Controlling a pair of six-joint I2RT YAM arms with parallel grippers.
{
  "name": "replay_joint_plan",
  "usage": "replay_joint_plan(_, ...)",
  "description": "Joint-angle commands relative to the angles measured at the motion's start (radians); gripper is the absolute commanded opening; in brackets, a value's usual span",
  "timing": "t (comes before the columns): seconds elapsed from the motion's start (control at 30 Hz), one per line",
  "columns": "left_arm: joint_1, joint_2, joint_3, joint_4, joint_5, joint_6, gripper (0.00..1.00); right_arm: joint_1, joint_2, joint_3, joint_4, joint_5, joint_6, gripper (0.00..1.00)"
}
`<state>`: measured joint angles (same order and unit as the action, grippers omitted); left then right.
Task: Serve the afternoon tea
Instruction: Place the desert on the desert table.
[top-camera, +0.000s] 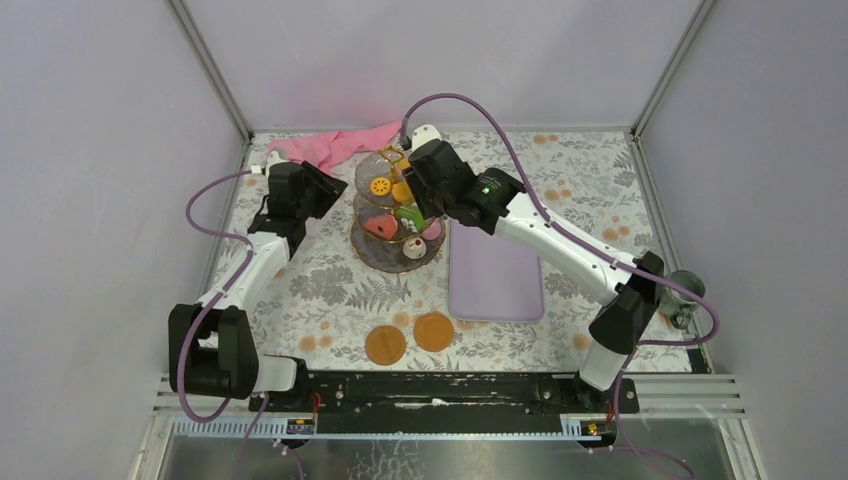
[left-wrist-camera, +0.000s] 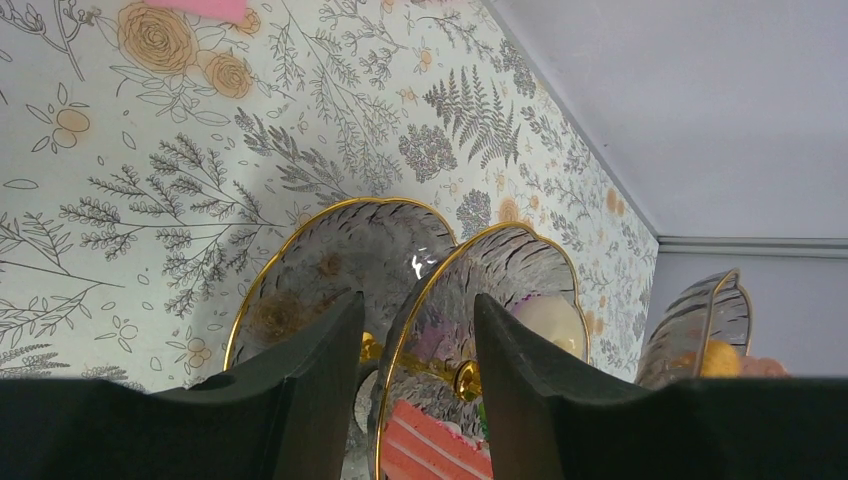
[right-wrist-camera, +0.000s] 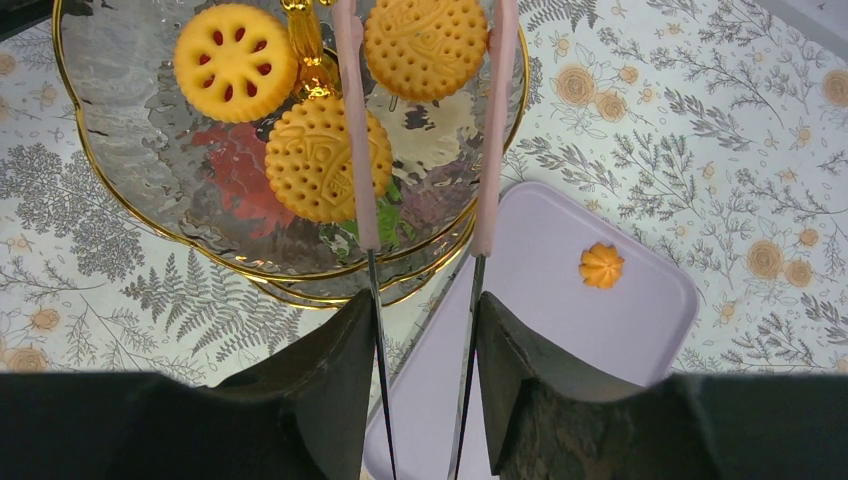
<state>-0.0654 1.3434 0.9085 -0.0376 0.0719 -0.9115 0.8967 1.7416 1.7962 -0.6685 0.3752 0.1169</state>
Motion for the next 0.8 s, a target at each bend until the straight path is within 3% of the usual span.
replay_joint_plan(0.0, 0.003, -0.030, -0.010, 0.051, 0.005, 0.000, 0.52, -0.006, -0.072, 0.022, 0.029, 0.008, -0.008, 0.46)
replay_joint_plan(0.23, 0.003, -0.029, -0.004, 0.043, 0.001, 0.003, 0.52, -0.007, -0.073, 0.011, 0.030, 0.007, -0.008, 0.46)
replay_joint_plan(0.77, 0.003, -0.081, -0.006, 0.011, 0.013, 0.012, 0.52, -0.007, -0.263, -0.135, 0.061, 0.044, 0.030, 0.44)
